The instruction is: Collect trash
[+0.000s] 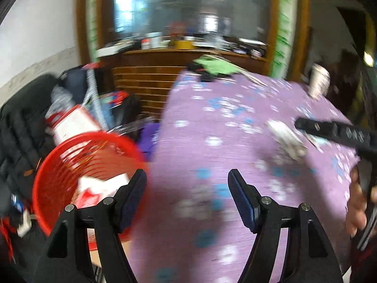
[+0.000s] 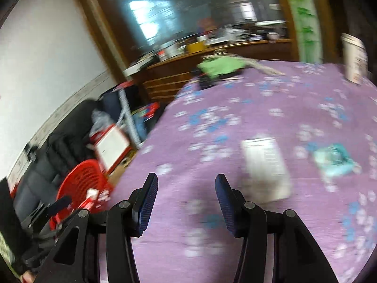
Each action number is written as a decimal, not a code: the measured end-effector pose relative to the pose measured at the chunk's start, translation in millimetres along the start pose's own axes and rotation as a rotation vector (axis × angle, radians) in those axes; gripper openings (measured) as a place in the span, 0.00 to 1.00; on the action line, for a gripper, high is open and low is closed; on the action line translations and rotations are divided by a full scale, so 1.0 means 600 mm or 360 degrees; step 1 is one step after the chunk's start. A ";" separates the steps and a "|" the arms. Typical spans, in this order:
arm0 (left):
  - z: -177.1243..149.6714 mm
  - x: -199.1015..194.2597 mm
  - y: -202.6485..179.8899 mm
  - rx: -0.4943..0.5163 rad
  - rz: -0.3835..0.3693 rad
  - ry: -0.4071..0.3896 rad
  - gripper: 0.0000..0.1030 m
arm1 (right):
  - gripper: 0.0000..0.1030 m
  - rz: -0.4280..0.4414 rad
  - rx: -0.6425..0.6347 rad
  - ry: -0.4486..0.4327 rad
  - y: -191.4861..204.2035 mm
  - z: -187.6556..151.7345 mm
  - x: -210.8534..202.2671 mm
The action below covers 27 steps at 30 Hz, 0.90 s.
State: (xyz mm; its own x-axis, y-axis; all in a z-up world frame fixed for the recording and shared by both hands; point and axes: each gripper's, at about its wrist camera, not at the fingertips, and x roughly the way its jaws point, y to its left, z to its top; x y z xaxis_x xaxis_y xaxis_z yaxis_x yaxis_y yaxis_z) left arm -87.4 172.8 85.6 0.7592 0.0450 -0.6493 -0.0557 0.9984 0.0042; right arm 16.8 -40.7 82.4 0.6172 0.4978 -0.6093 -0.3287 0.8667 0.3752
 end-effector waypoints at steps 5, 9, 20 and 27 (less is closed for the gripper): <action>0.032 0.033 -0.144 0.0337 -0.0231 0.0053 0.68 | 0.53 -0.0196 0.0228 -0.0131 -0.145 0.027 -0.056; 0.049 0.082 -0.234 0.0513 -0.0355 0.0130 0.68 | 0.53 -0.0290 0.0404 -0.0183 -0.237 0.029 -0.074; 0.057 0.212 -0.369 0.0730 -0.0292 0.0262 0.15 | 0.53 -0.0263 0.0608 -0.0214 -0.317 0.011 -0.071; 0.068 0.208 -0.329 0.0498 -0.0298 0.0193 0.05 | 0.53 -0.0269 0.0658 -0.0202 -0.332 0.002 -0.067</action>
State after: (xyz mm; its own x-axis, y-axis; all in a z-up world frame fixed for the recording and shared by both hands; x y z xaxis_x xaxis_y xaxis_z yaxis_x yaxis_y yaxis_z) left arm 45.0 -17.3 34.7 0.6542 -0.1244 -0.7460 0.2916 0.9516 0.0970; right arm 58.1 -233.4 33.0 0.7287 0.3203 -0.6053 0.0810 0.8374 0.5406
